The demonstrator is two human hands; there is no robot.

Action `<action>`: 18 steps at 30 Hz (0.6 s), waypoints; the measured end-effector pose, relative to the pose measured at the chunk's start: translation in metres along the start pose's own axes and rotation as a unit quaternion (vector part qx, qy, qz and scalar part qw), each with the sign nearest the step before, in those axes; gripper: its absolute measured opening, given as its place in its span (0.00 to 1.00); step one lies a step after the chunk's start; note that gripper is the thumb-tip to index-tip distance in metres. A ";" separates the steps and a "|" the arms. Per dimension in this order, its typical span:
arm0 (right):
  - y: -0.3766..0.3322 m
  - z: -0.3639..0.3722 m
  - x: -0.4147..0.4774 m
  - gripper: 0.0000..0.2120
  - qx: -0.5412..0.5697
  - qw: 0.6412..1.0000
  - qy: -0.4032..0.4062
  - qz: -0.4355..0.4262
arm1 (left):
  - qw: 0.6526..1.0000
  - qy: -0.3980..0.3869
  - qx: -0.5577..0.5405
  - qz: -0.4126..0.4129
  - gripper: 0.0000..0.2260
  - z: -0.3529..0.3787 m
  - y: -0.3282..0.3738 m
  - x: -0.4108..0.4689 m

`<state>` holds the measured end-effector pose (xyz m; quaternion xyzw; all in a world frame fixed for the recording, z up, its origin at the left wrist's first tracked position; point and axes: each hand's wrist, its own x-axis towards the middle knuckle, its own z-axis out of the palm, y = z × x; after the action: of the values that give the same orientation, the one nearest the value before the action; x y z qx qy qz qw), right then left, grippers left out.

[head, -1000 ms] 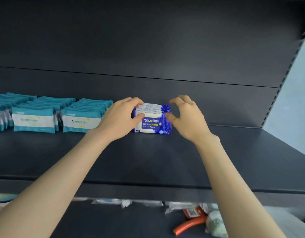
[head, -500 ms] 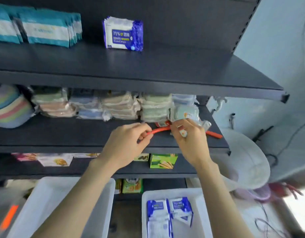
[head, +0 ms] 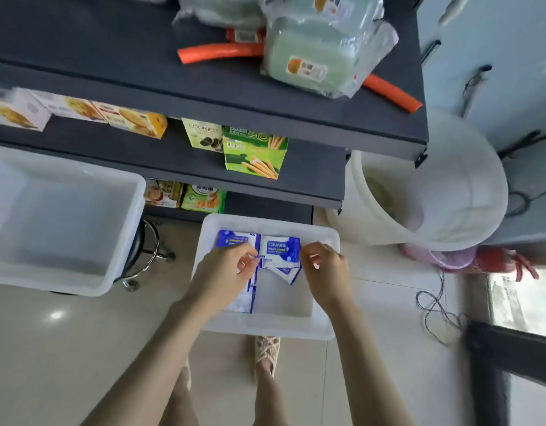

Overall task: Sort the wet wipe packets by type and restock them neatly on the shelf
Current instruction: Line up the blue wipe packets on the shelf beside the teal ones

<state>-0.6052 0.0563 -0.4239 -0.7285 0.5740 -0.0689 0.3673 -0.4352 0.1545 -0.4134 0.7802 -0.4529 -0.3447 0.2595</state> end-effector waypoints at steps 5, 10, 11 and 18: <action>0.087 0.050 0.030 0.05 0.008 0.997 -0.055 0.058 | 0.992 -0.013 -0.039 -0.119 0.03 0.102 -0.051 0.011; 0.158 0.115 0.066 0.04 0.015 0.990 -0.097 0.102 | 0.976 0.006 -0.079 -0.204 0.06 0.186 -0.109 0.046; 0.171 0.128 0.074 0.03 0.016 0.990 -0.098 0.103 | 0.972 0.014 -0.089 -0.215 0.06 0.203 -0.121 0.055; 0.225 0.202 0.126 0.16 0.064 0.990 -0.051 0.114 | 0.950 0.136 -0.108 -0.260 0.22 0.278 -0.159 0.116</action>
<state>-0.6347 0.0210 -0.7485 -0.6358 0.6283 -0.0260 0.4475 -0.5256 0.0984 -0.7372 0.8774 -0.1548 -0.3383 0.3029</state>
